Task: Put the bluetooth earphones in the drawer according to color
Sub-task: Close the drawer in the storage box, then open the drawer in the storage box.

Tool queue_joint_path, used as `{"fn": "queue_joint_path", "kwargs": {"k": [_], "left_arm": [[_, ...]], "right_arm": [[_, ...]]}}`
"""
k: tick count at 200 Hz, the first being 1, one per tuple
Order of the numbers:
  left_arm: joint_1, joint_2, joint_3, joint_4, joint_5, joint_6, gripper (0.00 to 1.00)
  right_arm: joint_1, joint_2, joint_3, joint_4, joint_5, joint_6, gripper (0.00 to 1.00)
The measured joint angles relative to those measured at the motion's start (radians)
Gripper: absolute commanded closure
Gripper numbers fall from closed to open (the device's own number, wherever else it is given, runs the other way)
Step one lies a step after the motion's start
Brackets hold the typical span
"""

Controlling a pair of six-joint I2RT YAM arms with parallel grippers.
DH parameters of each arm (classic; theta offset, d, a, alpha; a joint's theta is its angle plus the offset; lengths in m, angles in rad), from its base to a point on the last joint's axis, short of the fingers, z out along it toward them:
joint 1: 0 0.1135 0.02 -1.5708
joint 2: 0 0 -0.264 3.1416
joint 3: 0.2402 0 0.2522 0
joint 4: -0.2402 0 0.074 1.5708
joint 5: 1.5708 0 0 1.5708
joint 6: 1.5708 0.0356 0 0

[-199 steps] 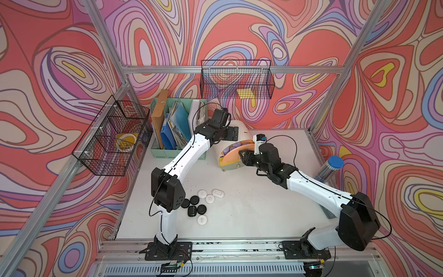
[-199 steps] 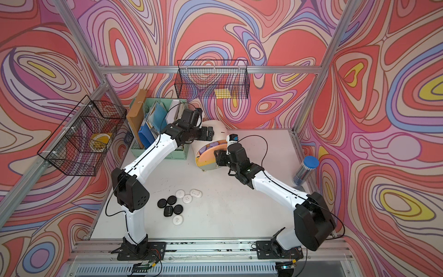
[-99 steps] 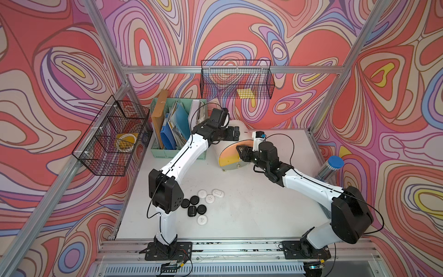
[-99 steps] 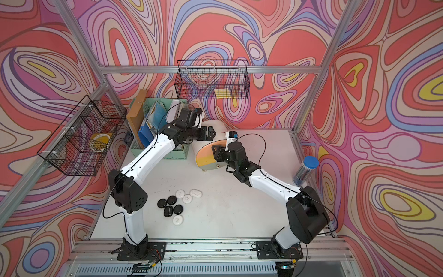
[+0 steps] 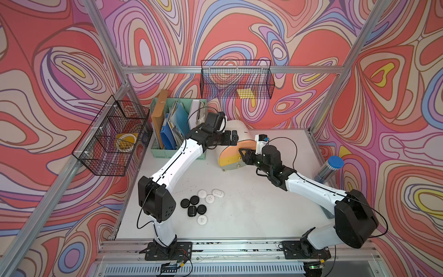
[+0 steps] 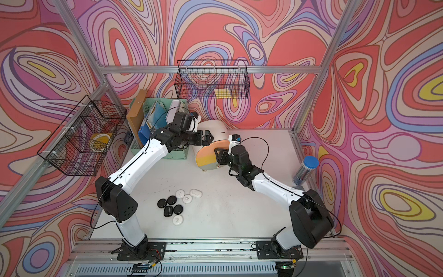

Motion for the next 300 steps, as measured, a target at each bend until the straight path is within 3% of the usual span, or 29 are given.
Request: {"fn": "queue_joint_path", "kwargs": {"k": [66, 133, 175, 226, 300], "left_arm": [[0.008, -0.004, -0.041, 0.011, 0.0, -0.013, 0.01], [0.008, -0.062, -0.13, 0.029, -0.033, -0.013, 0.01], [0.009, -0.114, -0.225, 0.055, -0.063, -0.012, 0.01], [0.009, -0.114, -0.24, 0.067, -0.08, -0.011, 0.01], [0.005, -0.114, -0.24, 0.068, -0.098, -0.003, 0.01]], "right_arm": [[0.0, 0.085, 0.069, 0.005, -0.032, 0.012, 0.56], [-0.002, -0.046, -0.109, 0.035, -0.019, 0.035, 0.55], [-0.025, 0.045, -0.128, 0.068, -0.074, 0.055, 0.55], [-0.034, 0.167, -0.069, 0.082, -0.129, 0.098, 0.59], [-0.057, 0.187, -0.039, 0.146, -0.135, 0.16, 0.62]]}}
